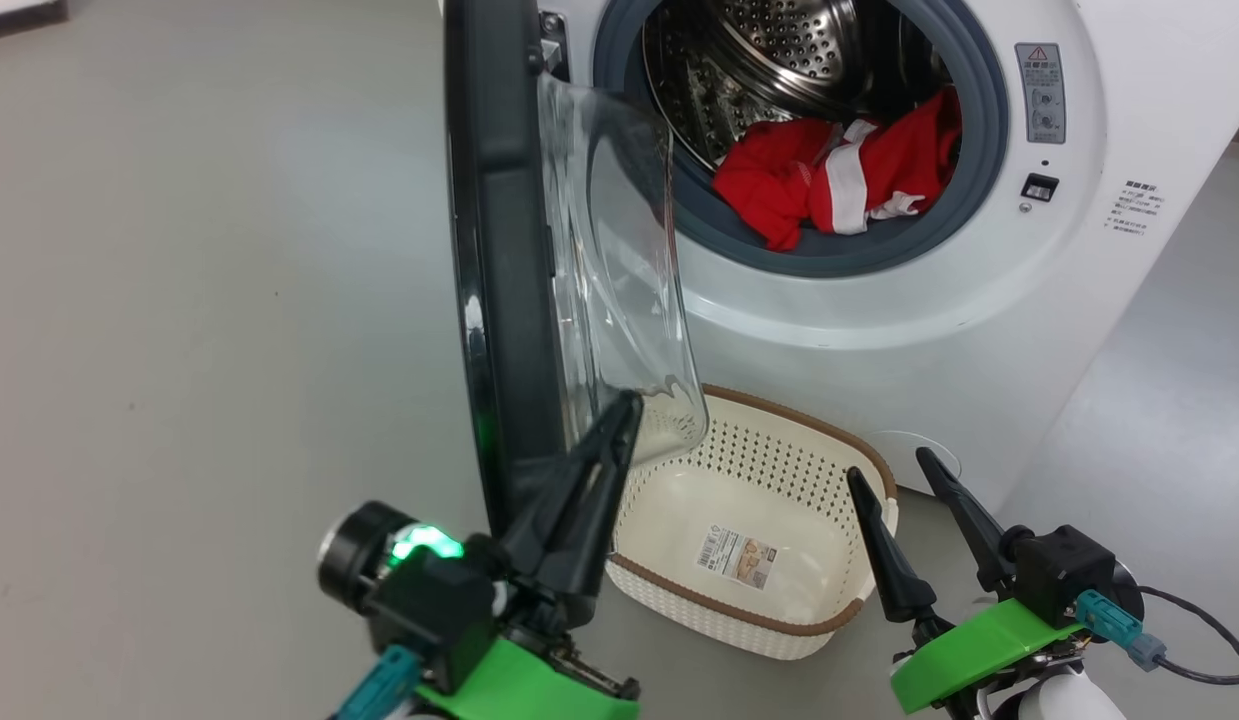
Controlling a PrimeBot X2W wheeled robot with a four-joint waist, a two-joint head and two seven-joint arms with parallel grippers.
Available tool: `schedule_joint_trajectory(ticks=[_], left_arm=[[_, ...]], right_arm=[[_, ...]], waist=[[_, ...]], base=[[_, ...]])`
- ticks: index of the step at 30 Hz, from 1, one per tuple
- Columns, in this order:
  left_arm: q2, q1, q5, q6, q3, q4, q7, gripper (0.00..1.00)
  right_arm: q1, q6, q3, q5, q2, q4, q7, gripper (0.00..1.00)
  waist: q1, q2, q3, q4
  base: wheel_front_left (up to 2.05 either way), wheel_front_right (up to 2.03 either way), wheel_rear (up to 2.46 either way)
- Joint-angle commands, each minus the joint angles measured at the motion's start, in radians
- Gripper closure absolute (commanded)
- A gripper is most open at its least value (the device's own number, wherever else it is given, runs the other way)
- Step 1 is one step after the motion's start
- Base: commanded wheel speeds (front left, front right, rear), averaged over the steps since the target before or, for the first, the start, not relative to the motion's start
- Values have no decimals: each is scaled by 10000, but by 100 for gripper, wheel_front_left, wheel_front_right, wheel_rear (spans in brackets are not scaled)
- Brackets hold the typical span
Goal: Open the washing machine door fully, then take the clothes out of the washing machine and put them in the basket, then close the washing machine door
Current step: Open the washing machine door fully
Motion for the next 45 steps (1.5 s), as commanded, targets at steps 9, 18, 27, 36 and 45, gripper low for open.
schedule_joint_trajectory(ticks=[9, 18, 27, 36, 45], left_arm=[[24, 28, -548, 309, -214, 1339, 385, 100], [174, 172, -614, 521, 31, 2241, 35, 100], [301, 209, -677, 839, 359, 2559, -185, 100], [501, 537, -839, 1173, 713, 2457, -217, 100], [714, 896, -962, 1572, 1137, 2110, -266, 100]], right_arm=[[-149, 65, 224, -36, 30, -257, -65, 0], [-181, 65, 227, -32, 30, -255, -65, 0], [-160, 65, 270, -28, 30, -242, -65, 0], [-140, 65, 303, -22, 30, -226, -65, 0], [-235, 65, 454, -71, 30, -101, -65, 0]], waist=[[0, 0, 195, -27], [0, 0, 323, 22], [0, 0, 321, 206], [0, 0, 359, 549], [0, 0, 506, 721]], base=[[0, 0, 0], [0, 0, 0], [0, 0, 0], [0, 0, 0], [0, 0, 0]])
